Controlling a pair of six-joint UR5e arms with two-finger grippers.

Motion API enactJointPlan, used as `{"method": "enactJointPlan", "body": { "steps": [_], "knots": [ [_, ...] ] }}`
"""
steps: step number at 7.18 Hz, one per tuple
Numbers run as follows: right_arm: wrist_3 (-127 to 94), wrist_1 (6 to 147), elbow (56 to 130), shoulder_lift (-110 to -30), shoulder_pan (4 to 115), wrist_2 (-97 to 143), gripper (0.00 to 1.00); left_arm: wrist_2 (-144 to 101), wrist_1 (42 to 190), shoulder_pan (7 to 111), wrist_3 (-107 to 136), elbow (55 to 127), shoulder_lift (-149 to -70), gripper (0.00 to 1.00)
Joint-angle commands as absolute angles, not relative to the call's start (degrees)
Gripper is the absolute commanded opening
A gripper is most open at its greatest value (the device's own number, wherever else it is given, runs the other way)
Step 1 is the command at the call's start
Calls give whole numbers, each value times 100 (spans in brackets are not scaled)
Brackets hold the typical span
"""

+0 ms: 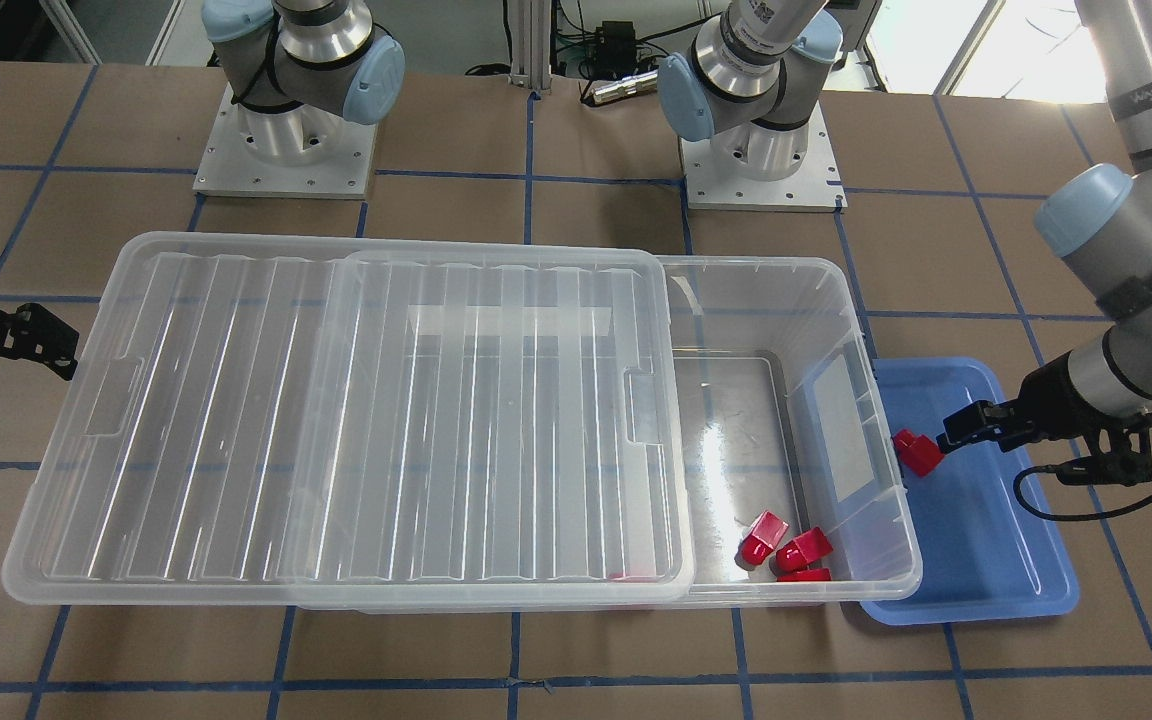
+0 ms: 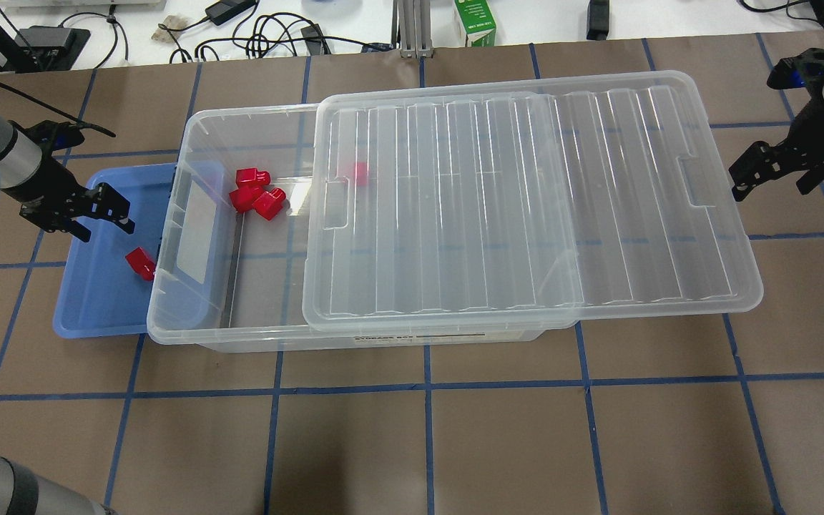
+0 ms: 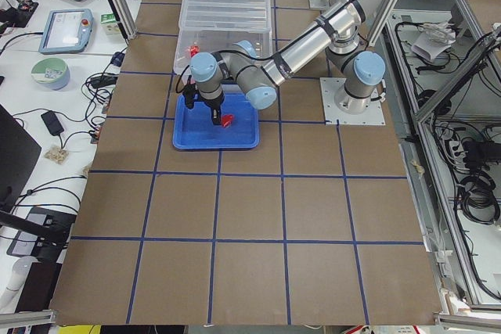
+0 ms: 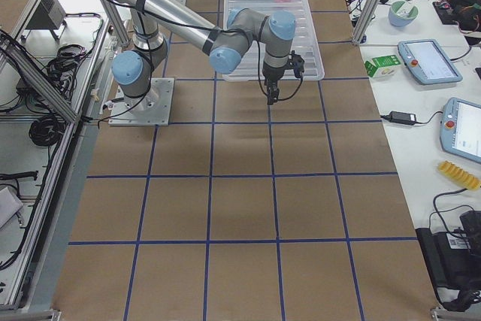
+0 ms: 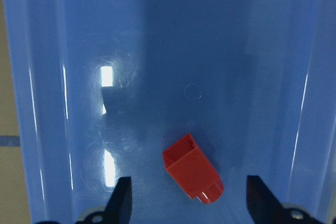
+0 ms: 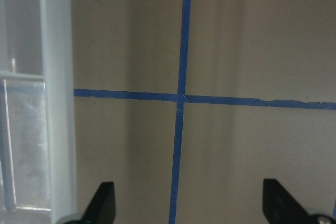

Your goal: Place red block in blue tray from box

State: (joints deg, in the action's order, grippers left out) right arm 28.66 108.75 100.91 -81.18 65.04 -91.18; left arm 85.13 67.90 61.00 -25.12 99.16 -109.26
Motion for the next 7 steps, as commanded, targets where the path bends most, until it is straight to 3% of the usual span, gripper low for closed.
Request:
{"method": "enactJointPlan", "body": {
  "steps": [1, 3, 7],
  "knots": [
    [2856, 10933, 10081, -8130, 6539, -9053, 100, 8517, 7614, 6301, -2470, 9627, -10313, 100],
    [2700, 10916, 10099, -8156, 6609, -8931, 100, 8525, 8925, 6668, -2409, 8854, -9854, 100],
    [2086, 10960, 10142, -8095, 7257, -8815, 100, 9377, 9096, 8225, -1600, 8833, -9168, 100]
  ]
}}
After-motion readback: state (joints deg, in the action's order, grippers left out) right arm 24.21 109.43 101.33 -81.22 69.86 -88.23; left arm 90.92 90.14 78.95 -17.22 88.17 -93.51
